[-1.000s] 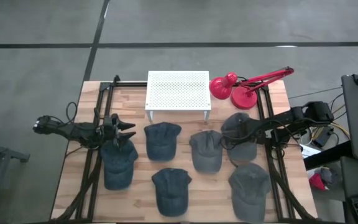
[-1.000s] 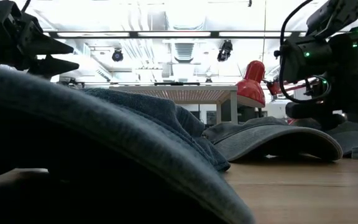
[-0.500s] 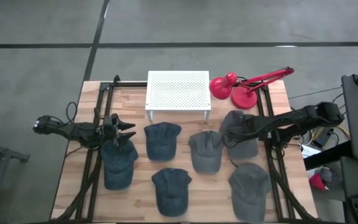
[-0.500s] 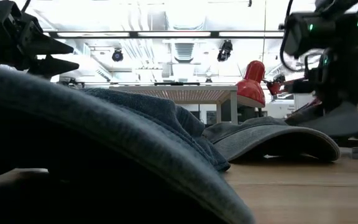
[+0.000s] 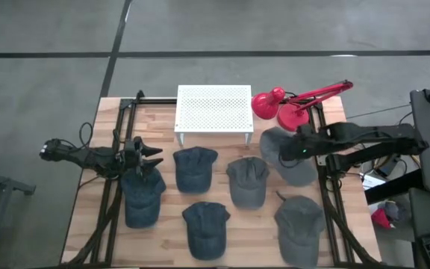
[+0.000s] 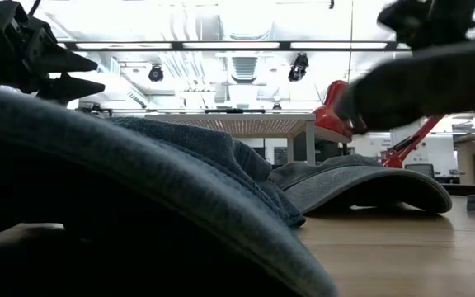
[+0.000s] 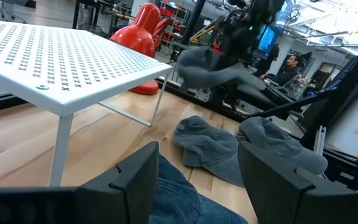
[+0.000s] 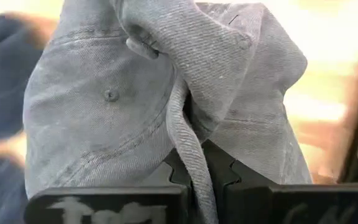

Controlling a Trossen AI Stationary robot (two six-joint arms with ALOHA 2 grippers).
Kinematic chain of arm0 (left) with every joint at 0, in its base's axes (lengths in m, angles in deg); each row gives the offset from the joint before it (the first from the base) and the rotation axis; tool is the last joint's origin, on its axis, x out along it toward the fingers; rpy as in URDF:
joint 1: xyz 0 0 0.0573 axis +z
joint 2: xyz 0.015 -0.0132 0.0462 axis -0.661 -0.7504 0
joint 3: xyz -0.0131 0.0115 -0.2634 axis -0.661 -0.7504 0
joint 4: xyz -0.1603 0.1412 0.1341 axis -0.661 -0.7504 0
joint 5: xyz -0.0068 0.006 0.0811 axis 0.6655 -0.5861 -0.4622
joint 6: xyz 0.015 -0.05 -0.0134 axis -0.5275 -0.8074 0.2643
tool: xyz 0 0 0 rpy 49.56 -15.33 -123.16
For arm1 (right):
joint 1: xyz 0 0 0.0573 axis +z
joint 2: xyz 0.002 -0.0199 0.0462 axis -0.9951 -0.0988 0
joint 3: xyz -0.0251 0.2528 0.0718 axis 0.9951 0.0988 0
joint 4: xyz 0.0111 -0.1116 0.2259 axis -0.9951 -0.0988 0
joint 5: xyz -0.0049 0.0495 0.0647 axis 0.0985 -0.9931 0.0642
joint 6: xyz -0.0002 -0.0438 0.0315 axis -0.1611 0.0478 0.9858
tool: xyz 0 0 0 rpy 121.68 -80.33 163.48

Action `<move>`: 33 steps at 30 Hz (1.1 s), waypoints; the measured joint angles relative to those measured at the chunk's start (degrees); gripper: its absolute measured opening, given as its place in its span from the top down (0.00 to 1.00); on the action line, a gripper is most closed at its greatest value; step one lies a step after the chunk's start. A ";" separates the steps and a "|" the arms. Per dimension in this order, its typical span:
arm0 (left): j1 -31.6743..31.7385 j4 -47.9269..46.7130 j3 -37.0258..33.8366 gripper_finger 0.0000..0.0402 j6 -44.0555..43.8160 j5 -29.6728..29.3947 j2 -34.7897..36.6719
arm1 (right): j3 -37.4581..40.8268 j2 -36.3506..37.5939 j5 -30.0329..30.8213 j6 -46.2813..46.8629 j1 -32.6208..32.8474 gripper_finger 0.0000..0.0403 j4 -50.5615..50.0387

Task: Pick & Place hat
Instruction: Put the top right gray cap on the shelf

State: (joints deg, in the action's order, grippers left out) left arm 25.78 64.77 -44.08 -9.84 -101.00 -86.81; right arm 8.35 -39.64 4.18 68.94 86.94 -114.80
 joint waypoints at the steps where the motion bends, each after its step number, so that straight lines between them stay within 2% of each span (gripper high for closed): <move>1: 0.01 0.00 0.00 0.45 0.00 0.00 -0.01 | -1.26 0.37 -0.96 -2.92 0.00 0.98 0.24; 5: 0.01 0.00 0.00 0.45 0.00 0.00 0.00 | -5.56 1.76 -6.45 -15.79 0.09 0.98 5.26; 8: 0.00 0.00 0.00 0.45 0.00 0.00 0.01 | -7.64 2.36 -9.40 -23.25 0.15 0.98 13.35; 15: 0.01 0.01 0.00 0.45 0.00 -0.01 -0.01 | -8.06 1.67 -10.41 -39.91 0.13 0.98 41.46; 18: 0.01 0.02 0.00 0.45 0.00 0.00 0.01 | -6.99 -0.19 -9.82 -43.93 0.11 0.98 53.08; 22: 0.00 0.00 0.00 0.45 0.00 0.00 0.01 | -6.97 -4.08 -2.10 -44.84 0.11 0.98 61.83; 28: -0.01 0.02 0.00 0.45 0.00 -0.02 -0.01 | -11.52 -12.19 16.55 -39.30 0.11 0.98 62.84; 33: 0.00 0.02 0.00 0.45 0.00 0.00 0.01 | -19.48 -19.24 26.70 -40.56 0.11 0.98 61.47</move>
State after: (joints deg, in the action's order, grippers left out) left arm 25.79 64.80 -44.08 -9.84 -101.00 -86.80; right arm -11.13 -58.88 30.88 28.38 87.05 -53.33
